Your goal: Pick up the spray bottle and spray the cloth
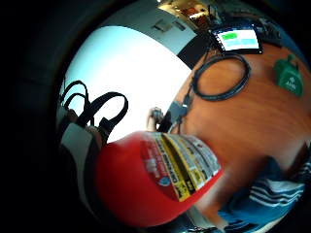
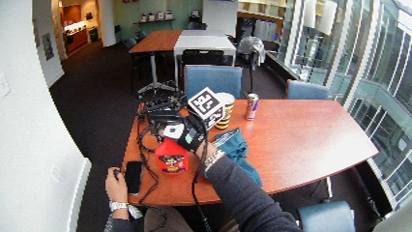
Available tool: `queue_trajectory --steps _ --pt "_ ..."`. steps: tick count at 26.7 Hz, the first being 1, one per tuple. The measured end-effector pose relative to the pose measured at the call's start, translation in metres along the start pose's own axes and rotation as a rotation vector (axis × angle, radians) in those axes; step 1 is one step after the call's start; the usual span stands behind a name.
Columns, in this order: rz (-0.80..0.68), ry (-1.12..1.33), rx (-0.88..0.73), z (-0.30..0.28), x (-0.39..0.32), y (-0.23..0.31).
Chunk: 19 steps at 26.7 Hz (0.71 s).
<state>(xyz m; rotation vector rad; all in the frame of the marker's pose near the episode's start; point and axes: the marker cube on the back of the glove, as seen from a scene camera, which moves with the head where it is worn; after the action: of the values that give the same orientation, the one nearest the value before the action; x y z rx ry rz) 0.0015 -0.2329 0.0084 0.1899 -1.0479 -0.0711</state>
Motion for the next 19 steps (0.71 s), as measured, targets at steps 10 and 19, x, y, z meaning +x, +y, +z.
queue_trajectory --steps 10,19 --pt "-0.026 0.042 -0.018 0.01 -0.007 -0.013" --pt "-0.062 0.068 -0.034 0.0 -0.013 -0.02"
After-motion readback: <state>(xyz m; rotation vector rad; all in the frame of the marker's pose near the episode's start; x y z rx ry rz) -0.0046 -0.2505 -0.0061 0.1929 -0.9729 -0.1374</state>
